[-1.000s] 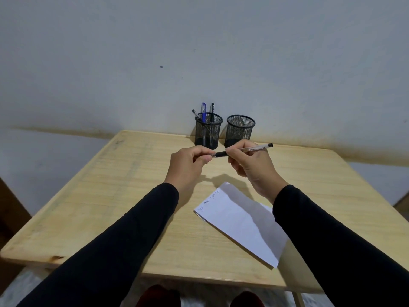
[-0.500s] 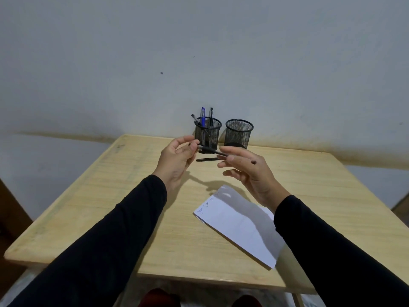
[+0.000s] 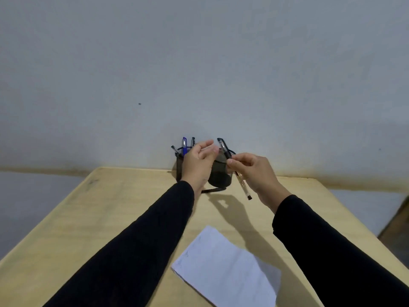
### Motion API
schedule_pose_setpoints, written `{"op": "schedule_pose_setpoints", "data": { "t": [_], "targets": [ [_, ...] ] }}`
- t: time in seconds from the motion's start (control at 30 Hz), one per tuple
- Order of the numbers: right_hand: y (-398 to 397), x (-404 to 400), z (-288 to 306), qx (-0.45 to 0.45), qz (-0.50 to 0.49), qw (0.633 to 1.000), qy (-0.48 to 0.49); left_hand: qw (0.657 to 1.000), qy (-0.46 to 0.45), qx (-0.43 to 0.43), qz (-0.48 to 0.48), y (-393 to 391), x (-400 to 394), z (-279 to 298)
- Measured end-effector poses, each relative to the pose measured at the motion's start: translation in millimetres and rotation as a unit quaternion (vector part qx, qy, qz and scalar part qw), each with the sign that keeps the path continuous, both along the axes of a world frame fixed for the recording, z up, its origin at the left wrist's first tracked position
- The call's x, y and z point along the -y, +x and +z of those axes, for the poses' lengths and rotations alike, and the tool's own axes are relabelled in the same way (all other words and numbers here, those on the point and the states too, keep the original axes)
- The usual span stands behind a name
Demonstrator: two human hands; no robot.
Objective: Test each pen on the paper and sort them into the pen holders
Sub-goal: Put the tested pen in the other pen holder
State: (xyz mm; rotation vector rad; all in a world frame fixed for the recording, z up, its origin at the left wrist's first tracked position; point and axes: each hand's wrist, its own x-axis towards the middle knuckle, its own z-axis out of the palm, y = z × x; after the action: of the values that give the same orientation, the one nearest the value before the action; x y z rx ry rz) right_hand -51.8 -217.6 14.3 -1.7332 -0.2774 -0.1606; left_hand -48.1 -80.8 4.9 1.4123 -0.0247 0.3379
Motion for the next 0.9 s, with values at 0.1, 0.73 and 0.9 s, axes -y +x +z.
{"op": "schedule_pose_setpoints", "data": {
  "t": [0.1, 0.73, 0.9],
  "targets": [
    [31.5, 12.7, 12.9, 0.033, -0.074, 0.997, 0.022, 0.995, 0.079, -0.027, 0.055, 25.6, 15.7, -16.3],
    [136.6, -1.5, -43.6, 0.002, -0.170, 0.985, -0.009, 0.969, 0.103, -0.042, 0.221, 81.0, 51.3, -74.5],
    [137.7, -2.5, -52.9, -0.018, -0.188, 0.982, -0.024, 0.969, 0.103, -0.042, 0.220, 79.8, 50.9, -74.7]
  ]
}}
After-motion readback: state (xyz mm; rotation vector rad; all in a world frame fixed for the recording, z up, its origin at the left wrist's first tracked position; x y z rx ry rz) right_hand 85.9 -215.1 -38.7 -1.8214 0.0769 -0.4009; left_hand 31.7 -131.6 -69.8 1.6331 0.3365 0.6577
